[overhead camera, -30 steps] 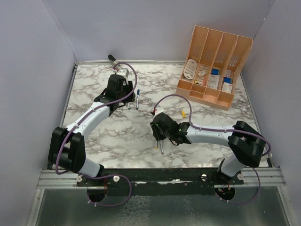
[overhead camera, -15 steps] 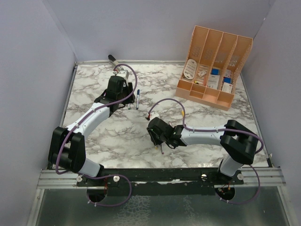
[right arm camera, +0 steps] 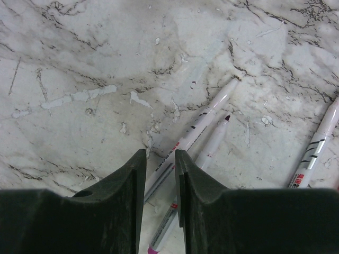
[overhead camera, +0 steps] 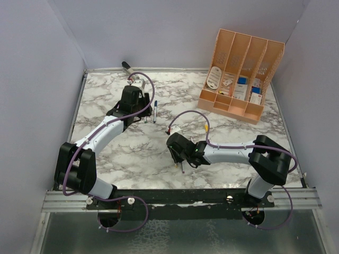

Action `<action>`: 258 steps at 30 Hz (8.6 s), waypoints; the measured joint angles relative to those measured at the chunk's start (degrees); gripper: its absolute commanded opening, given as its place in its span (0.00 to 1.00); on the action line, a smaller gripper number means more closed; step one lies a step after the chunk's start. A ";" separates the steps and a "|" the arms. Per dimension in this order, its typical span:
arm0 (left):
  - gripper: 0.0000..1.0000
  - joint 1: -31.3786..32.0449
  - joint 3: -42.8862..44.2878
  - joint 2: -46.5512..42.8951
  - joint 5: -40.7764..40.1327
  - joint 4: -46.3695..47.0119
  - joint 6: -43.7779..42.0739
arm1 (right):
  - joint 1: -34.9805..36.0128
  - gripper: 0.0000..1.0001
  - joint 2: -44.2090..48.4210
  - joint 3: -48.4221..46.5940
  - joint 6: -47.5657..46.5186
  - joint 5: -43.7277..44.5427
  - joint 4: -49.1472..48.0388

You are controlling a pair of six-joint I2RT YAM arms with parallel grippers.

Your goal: Insert the pens into the pen caps

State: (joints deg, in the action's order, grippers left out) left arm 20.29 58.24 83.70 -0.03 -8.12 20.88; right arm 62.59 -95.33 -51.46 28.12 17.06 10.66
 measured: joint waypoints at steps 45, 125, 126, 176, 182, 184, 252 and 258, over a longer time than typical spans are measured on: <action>0.47 0.00 -6.49 -2.95 5.79 7.06 -1.16 | -7.93 0.01 7.85 -2.89 2.62 9.55 -3.15; 0.00 7.48 -13.22 -3.85 57.55 63.49 20.26 | -13.09 0.79 34.58 18.73 -10.47 -14.95 -60.78; 0.00 7.48 -12.79 -4.07 56.57 60.30 18.58 | -13.09 0.84 36.11 18.73 -11.30 -13.18 -60.06; 0.00 7.41 -10.71 -4.85 35.89 20.76 -0.66 | -36.28 0.43 2.47 3.82 -8.90 -7.98 -3.72; 0.00 7.19 -10.71 -3.65 36.72 21.18 0.04 | -36.28 0.38 0.83 2.36 -8.90 -7.93 -3.80; 0.00 7.15 -10.69 -3.19 36.96 21.22 0.24 | -36.28 0.35 0.04 1.66 -8.90 -7.93 -3.85; 0.00 12.96 -9.60 -6.49 50.86 30.38 1.90 | -36.28 0.01 20.90 20.15 17.25 -37.83 -92.17; 0.00 14.03 -7.54 -6.73 50.86 30.80 2.12 | -36.28 0.01 18.51 20.15 19.56 -39.08 -92.54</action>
State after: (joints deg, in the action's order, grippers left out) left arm 34.33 50.70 76.97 50.83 22.68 23.00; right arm 26.30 -76.82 -31.31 47.68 -22.02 -81.89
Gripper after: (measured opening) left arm 0.104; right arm 0.042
